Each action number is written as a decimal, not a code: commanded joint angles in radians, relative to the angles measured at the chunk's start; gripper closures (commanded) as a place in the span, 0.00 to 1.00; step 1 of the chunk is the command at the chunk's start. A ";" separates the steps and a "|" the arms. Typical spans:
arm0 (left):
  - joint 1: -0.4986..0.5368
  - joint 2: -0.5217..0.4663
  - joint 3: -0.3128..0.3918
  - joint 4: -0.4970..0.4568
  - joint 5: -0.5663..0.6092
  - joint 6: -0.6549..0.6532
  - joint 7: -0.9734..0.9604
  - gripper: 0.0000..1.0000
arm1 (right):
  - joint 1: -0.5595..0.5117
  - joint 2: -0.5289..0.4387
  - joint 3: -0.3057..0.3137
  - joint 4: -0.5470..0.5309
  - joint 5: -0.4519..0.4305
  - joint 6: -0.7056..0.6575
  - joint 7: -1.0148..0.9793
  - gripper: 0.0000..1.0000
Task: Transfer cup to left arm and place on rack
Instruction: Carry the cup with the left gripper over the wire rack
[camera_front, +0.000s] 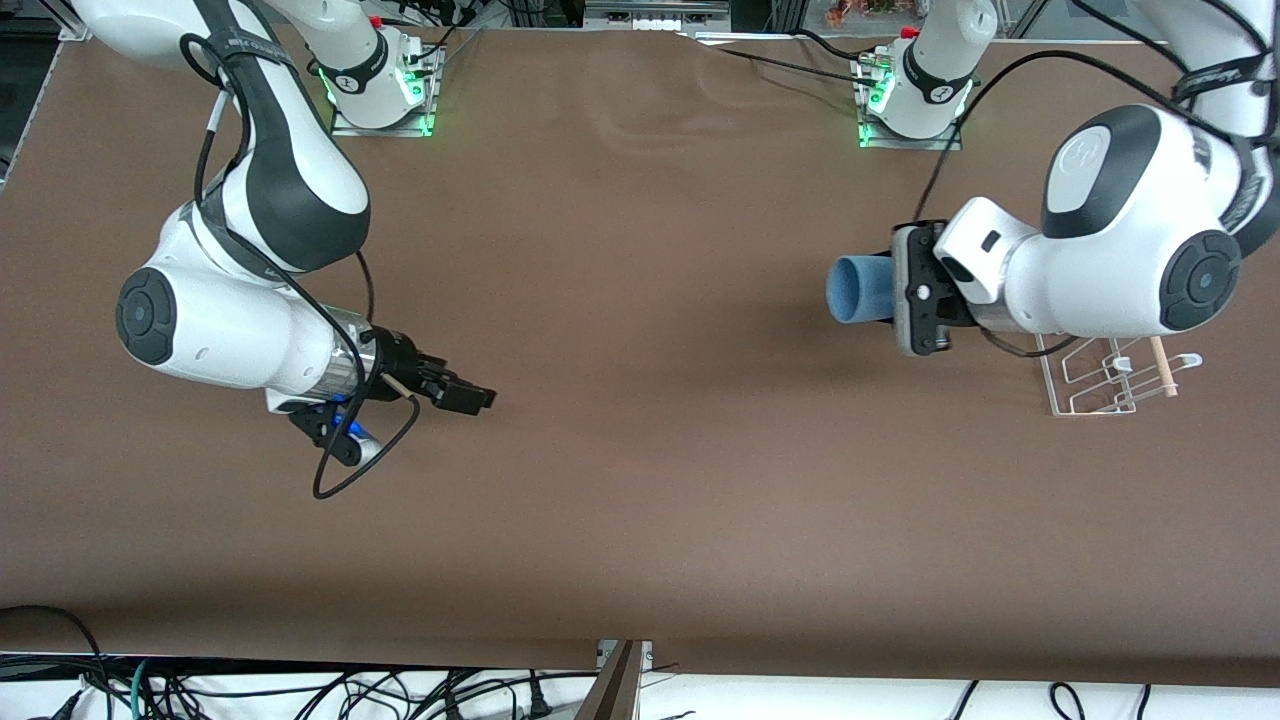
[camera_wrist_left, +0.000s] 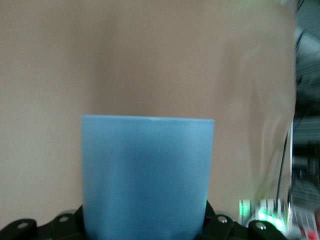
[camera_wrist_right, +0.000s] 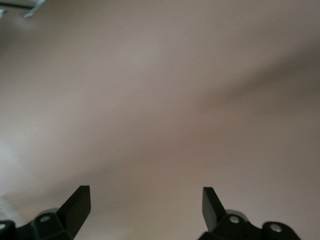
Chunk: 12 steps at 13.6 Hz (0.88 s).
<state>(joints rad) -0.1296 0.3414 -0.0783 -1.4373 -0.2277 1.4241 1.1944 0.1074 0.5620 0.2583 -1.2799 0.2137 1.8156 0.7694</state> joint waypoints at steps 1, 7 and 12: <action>-0.001 -0.001 -0.008 0.067 0.251 -0.101 -0.027 0.93 | -0.014 -0.043 -0.051 -0.004 -0.086 -0.081 -0.050 0.01; -0.016 0.002 -0.021 0.055 0.853 -0.217 -0.030 1.00 | -0.081 -0.239 -0.151 -0.178 -0.082 -0.190 -0.376 0.01; -0.059 0.142 -0.018 0.051 1.168 -0.332 -0.237 1.00 | -0.112 -0.519 -0.208 -0.447 -0.096 -0.168 -0.623 0.01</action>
<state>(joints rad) -0.1695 0.4151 -0.0973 -1.4002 0.8377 1.1493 1.0467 0.0038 0.1750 0.0700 -1.5878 0.1321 1.6185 0.2375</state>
